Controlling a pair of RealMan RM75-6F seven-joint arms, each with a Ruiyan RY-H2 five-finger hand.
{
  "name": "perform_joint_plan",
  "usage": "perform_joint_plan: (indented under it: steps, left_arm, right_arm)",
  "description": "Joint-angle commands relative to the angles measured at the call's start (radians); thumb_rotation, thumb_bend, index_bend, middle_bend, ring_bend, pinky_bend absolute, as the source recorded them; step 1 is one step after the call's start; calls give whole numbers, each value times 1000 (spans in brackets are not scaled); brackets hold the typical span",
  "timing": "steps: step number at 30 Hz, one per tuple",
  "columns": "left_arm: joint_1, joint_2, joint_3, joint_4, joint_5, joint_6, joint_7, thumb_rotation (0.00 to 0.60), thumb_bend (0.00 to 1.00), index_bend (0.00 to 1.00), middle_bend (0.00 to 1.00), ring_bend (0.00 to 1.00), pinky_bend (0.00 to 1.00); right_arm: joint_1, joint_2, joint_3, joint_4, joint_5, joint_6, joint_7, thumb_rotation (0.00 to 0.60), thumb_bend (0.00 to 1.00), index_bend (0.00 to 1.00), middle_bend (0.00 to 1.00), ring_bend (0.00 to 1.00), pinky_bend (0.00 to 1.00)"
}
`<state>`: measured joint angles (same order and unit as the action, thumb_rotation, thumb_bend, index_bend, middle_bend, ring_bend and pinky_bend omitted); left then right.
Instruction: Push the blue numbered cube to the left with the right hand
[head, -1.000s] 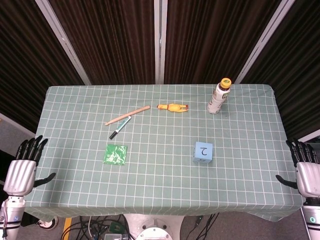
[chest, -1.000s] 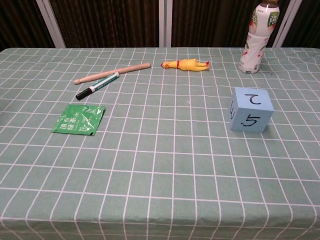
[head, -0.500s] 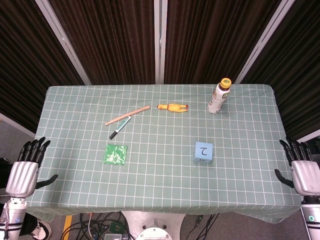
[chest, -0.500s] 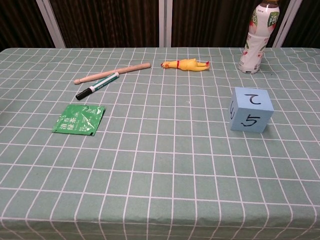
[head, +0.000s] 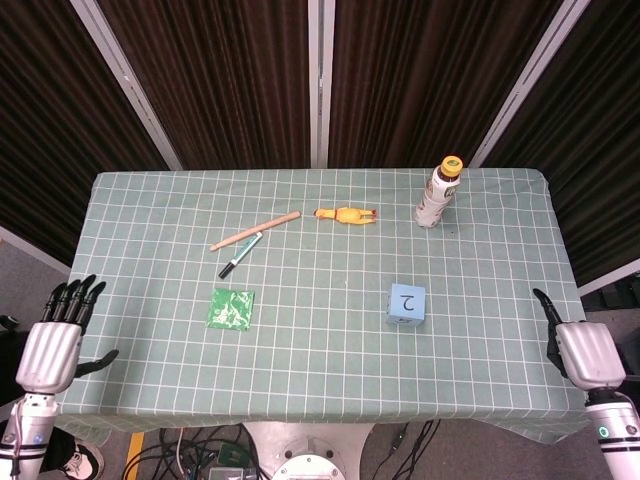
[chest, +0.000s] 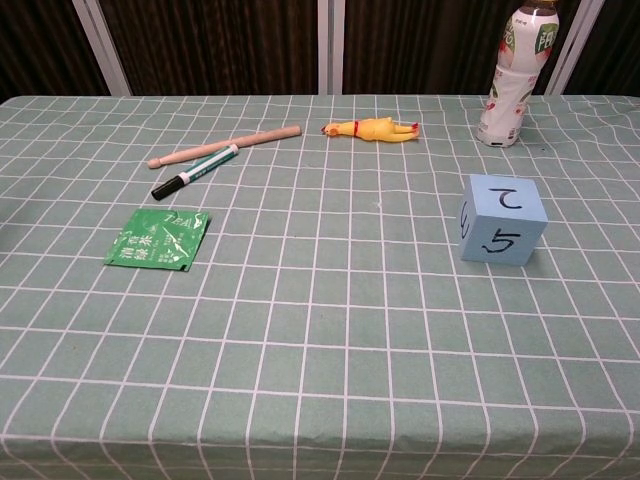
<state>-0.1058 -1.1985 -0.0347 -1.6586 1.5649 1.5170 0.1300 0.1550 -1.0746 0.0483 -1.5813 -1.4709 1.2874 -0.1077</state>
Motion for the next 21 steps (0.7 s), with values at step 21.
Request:
perform_joint_plan:
  steps: [21]
  left_arm:
    - [6,-7,8,81,-16,-6,-91,600,60,28,0,0,0]
  right_arm:
    - [450,79,40,-247,447,-647,-192,600,1000,68,921,828,685]
